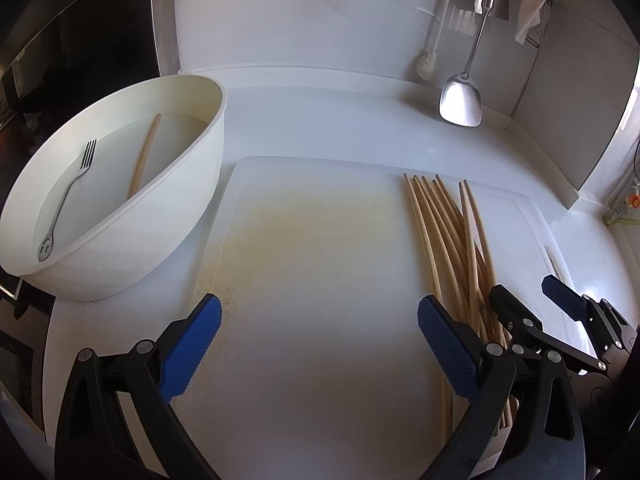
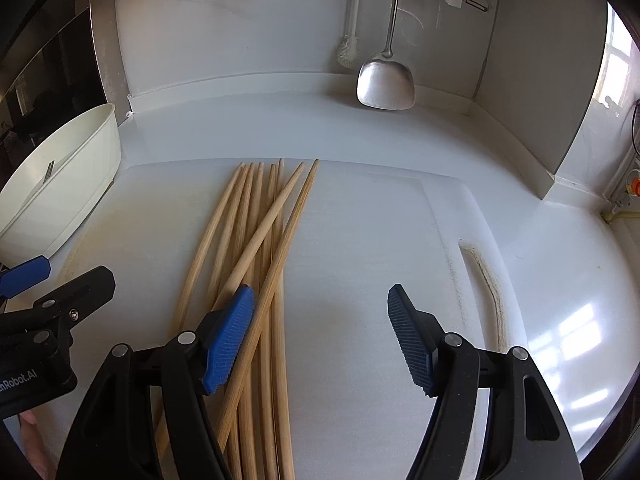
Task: Organize utensils
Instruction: 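Push the right tool into the chopstick pile to separate one chopstick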
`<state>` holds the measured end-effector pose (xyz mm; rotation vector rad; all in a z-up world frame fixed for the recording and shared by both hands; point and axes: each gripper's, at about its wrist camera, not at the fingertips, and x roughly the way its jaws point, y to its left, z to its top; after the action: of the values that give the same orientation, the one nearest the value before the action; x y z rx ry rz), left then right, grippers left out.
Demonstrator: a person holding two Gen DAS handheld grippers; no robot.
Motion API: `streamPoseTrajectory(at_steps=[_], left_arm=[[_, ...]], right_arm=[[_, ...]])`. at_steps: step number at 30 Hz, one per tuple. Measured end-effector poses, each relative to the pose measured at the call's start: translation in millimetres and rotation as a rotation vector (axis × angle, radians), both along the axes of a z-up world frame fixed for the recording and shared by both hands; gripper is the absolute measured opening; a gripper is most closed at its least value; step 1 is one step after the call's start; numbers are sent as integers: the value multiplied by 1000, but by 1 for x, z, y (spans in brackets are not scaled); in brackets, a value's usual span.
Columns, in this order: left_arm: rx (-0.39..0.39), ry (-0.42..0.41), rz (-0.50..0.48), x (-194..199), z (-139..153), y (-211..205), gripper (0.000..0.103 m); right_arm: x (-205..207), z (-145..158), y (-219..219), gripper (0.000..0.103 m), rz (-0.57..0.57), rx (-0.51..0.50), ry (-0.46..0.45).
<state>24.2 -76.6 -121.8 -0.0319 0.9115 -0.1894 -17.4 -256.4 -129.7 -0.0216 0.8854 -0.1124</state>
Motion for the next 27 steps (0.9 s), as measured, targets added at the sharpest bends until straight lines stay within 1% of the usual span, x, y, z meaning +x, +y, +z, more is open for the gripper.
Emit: streamPoseTrajectory(at_steps=[5,11,15,20,27], left_arm=[[-2,2,-10,0,-1,-5,97],[-7,8,-29,1,-3,-14,97],[-6,0,-48,1,-3,-23,97],[-1,-7,-61,4,-7,-32,97],[33,7,-50,11,-18,-39,97]], right_arm=[[1,-1,-16,66,-39,-17,11],[0,-1,-27,66,-48,-23,10],[-2,-2,-37,66,-55,-6,20],[-7,4,-50,66,-61,62,-15],[-8,4,-61,66,-81,66,-21]])
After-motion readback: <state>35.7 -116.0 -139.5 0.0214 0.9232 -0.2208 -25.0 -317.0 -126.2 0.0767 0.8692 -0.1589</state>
